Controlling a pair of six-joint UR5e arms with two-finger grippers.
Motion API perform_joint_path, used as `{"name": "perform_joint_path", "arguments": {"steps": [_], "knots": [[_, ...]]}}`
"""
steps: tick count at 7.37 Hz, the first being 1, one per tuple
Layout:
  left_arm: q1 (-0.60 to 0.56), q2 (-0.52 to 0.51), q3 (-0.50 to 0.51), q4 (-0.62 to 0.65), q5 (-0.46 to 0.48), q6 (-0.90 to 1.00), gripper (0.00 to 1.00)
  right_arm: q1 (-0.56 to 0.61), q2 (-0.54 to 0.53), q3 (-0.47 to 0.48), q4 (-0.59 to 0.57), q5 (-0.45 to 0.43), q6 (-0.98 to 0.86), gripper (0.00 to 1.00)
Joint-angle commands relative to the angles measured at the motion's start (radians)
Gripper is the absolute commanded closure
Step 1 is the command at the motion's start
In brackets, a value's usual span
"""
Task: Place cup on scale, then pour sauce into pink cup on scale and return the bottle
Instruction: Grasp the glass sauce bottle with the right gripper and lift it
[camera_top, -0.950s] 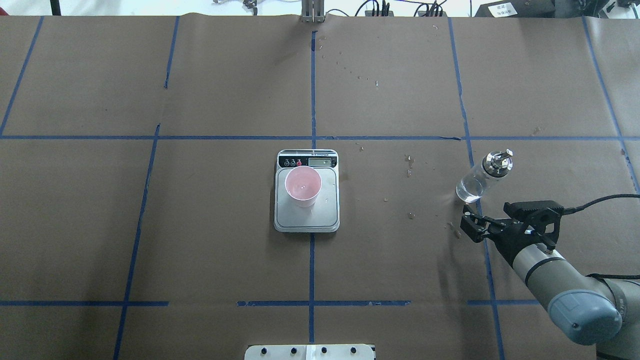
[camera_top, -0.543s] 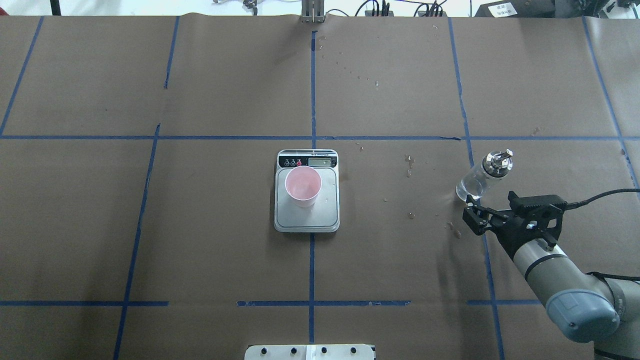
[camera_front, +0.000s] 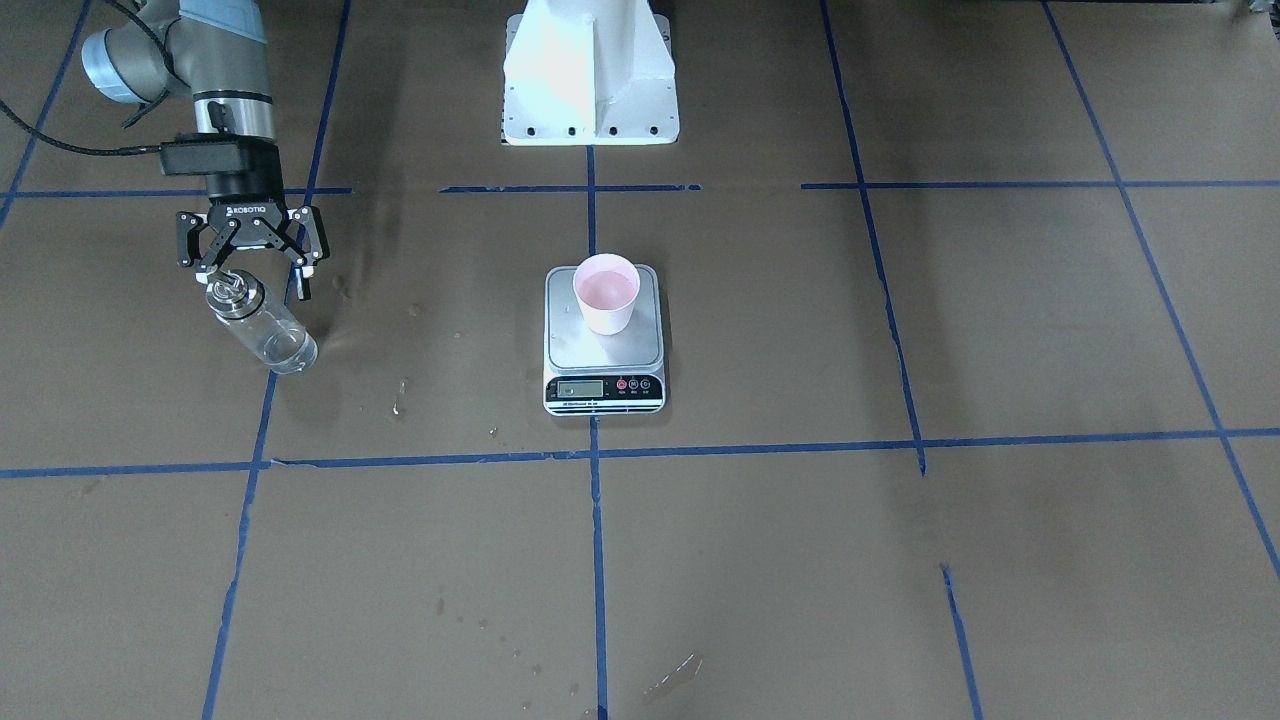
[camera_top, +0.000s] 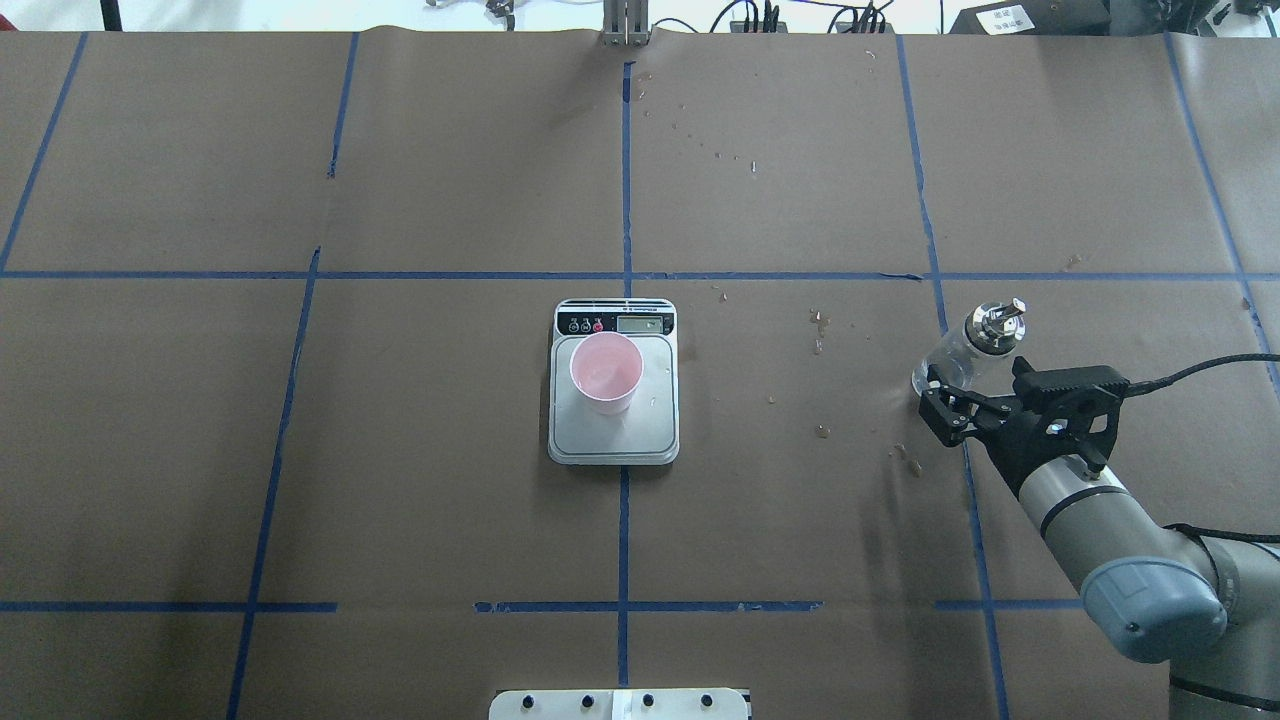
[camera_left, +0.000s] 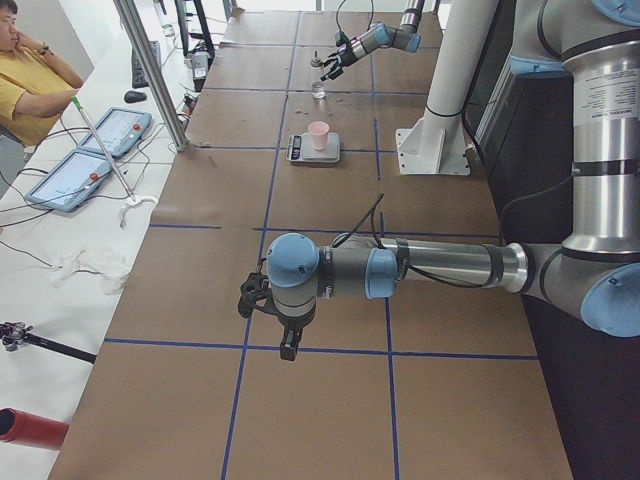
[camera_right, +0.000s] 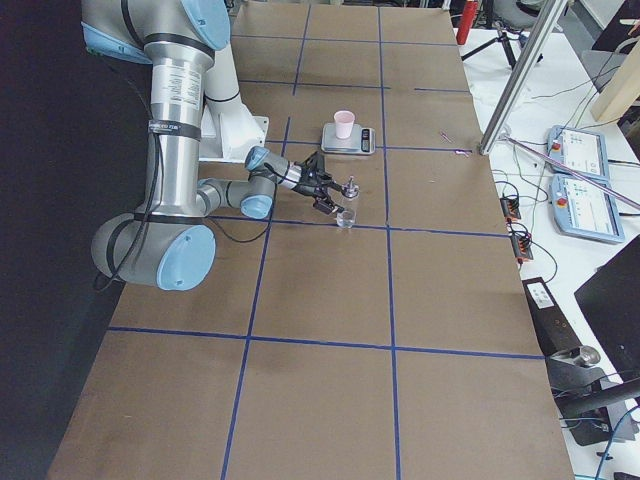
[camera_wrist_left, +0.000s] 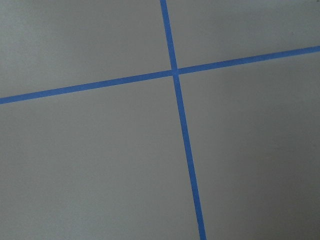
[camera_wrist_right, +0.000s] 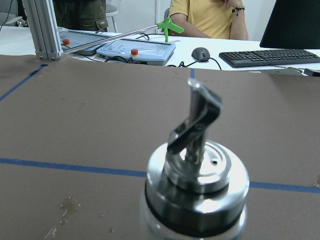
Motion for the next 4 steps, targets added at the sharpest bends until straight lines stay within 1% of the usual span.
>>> {"name": "perform_joint_path", "arguments": {"steps": [1,4], "knots": [[0.000,0.000,0.000,0.000,0.000,0.000,0.00,0.023,0.004,-0.019,-0.001,0.001,-0.028,0.00],[0.000,0.000,0.000,0.000,0.000,0.000,0.00,0.043,0.010,-0.023,-0.001,0.001,-0.035,0.00]]}}
